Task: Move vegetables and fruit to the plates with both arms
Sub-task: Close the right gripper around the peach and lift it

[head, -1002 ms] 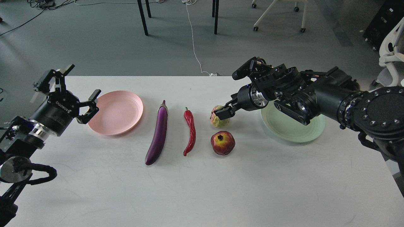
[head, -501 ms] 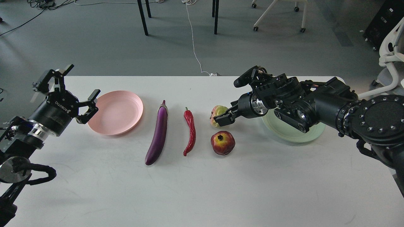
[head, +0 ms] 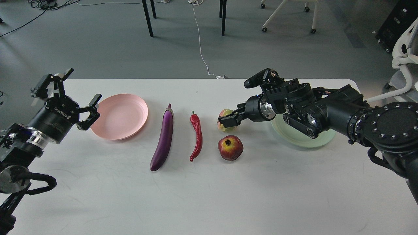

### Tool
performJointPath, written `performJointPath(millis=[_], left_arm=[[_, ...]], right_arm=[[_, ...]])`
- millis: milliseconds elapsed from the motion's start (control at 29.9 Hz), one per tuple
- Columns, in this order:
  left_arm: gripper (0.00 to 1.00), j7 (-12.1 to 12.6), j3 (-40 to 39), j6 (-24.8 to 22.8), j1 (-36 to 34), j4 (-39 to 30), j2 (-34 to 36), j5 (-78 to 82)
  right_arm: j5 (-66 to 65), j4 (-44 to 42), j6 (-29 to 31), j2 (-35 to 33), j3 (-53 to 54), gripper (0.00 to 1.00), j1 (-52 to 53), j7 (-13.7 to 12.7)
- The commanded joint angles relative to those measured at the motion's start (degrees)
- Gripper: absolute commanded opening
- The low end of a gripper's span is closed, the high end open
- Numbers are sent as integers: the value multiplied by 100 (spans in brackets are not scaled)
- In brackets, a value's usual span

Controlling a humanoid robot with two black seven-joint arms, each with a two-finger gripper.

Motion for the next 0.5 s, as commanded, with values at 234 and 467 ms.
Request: performJointPath(millis=[234,467], left_arm=[[100,0,-108,0,94,-1,4,0],[100,0,-196,0,112,-1,4,-9]], right_arm=[[10,-87,-42,0,-13,99,-176,0],[18,-78,-104,0,13,93,-255,0]])
